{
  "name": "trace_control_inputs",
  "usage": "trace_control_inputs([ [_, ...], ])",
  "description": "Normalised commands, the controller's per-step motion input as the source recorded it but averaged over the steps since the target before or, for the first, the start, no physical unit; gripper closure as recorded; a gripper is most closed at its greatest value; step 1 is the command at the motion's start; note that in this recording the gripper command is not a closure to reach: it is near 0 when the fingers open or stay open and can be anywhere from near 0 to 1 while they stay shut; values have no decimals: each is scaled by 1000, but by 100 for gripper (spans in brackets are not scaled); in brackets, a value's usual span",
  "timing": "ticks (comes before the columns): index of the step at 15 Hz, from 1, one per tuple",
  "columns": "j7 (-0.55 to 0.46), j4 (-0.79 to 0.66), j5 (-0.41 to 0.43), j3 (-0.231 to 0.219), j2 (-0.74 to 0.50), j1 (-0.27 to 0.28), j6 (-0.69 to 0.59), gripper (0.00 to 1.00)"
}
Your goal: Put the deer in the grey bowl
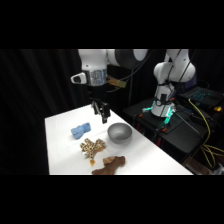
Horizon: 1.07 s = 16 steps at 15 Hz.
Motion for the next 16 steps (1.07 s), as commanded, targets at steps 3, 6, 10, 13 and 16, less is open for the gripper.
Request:
trace_control_inputs([
  [3, 492, 348, -295, 32, 386, 186, 235, 0],
  [6, 461, 350, -289, -44, 421, 191, 201, 0],
  [10, 326, 365, -212, -106, 470, 211, 161, 0],
  [13, 93, 293, -10, -92, 380, 136, 153, 0],
  [16, -70, 265, 124, -61, 330, 55, 145, 0],
])
